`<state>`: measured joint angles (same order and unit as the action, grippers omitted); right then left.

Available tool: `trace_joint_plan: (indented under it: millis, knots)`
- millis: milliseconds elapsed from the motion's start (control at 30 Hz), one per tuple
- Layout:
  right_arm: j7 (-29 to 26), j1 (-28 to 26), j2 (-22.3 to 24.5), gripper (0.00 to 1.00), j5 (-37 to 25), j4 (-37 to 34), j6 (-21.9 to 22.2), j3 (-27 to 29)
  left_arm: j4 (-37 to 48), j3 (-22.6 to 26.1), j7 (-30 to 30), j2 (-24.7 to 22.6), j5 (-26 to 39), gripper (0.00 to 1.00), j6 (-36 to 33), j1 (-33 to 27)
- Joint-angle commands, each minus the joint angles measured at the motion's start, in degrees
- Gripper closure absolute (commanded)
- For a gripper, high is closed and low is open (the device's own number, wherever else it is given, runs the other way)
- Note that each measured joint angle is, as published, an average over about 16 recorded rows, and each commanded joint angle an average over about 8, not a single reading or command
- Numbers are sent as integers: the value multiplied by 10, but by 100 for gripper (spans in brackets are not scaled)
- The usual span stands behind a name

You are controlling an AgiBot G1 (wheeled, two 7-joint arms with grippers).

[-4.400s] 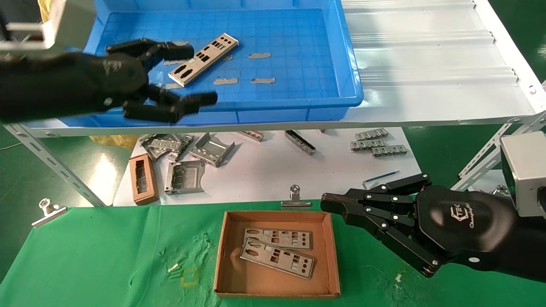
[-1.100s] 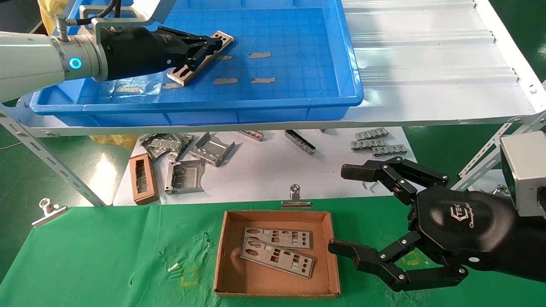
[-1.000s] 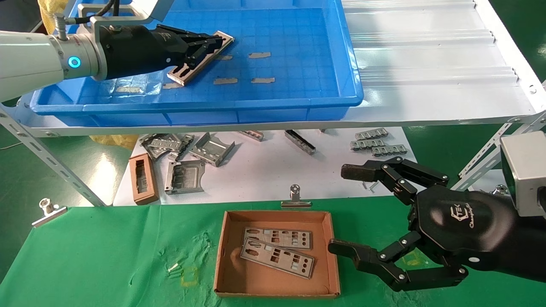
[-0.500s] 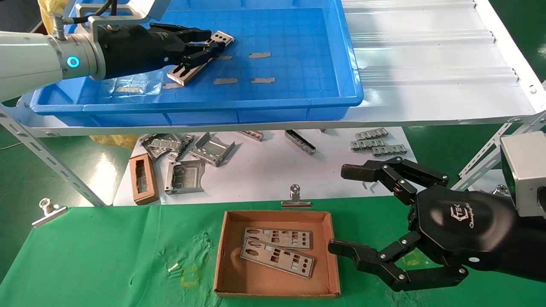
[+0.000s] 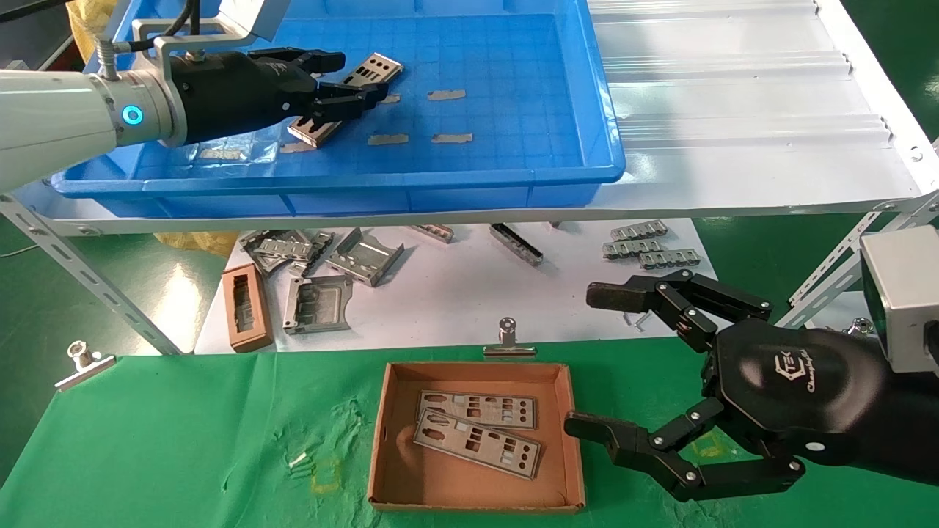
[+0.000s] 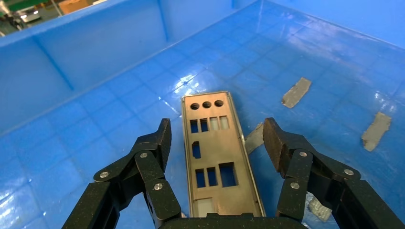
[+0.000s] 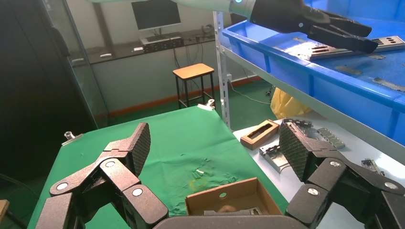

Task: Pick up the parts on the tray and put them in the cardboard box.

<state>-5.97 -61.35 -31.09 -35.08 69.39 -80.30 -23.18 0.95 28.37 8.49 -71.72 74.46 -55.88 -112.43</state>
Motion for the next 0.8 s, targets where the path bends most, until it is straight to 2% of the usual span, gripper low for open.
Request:
trace_joint_plan:
  millis: [33, 800]
  knots:
    - [0, 0, 0, 0, 0, 0, 0, 0, 2, -1, -5, -1, -1, 100, 5, 1]
    - [0, 0, 0, 0, 0, 0, 0, 0, -11, -1, -4, 4, -2, 100, -3, 5]
